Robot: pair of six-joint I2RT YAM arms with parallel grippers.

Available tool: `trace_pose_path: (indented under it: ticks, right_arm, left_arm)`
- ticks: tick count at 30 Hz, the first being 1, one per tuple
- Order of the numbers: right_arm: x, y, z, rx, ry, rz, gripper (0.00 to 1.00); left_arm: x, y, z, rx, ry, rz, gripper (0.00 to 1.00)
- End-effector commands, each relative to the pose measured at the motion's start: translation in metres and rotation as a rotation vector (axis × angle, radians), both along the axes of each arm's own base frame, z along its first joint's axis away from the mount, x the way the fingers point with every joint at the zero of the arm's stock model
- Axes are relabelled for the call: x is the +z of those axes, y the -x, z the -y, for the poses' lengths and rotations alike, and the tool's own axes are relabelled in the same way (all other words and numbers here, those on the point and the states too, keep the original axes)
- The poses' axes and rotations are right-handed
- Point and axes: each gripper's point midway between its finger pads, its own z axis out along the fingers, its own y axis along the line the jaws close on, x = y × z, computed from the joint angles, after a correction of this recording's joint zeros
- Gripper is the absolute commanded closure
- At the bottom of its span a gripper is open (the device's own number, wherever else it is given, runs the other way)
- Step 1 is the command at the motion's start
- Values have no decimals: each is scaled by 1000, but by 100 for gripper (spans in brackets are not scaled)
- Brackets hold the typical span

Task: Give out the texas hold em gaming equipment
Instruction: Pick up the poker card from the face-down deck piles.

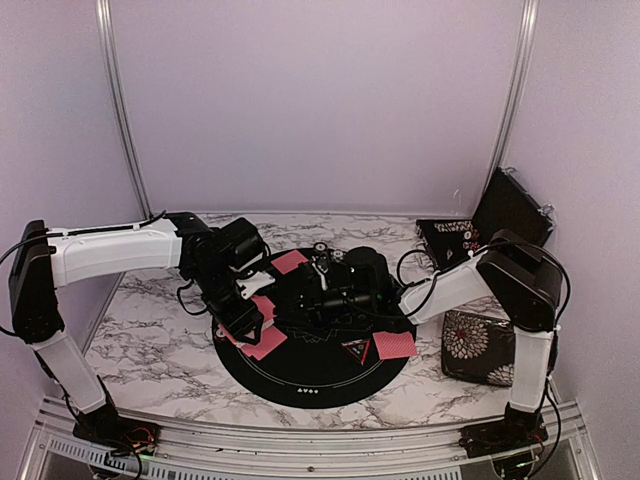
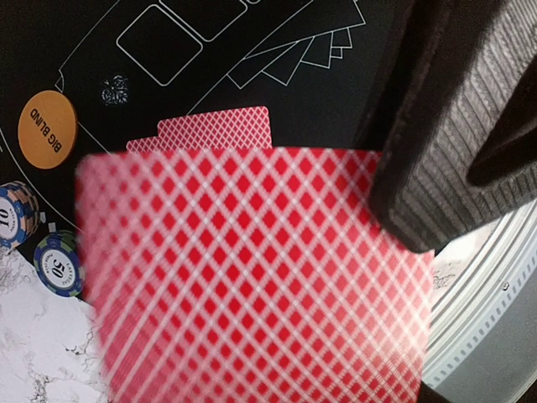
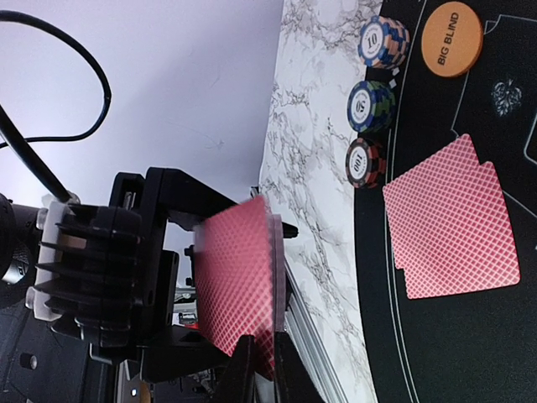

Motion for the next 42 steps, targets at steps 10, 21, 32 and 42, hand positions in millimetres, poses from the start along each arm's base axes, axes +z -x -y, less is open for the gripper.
trace_pose_path:
  ticks: [10,21,32,42]
  right_arm:
    - [27,-8,1,-14,-49,46,100]
    - [39,-13,13,-41,-76,50,100]
    - [41,-21,34,-85,-92,32,100]
    - [48,-34,59,-134,-112,29,100]
  left_arm:
    - [6,0,3,-4,29,10,45]
    - [5,0,3,-3,28,10,45]
    - [5,0,1,2,24,12,45]
    - [5,0,0,4,22,12,45]
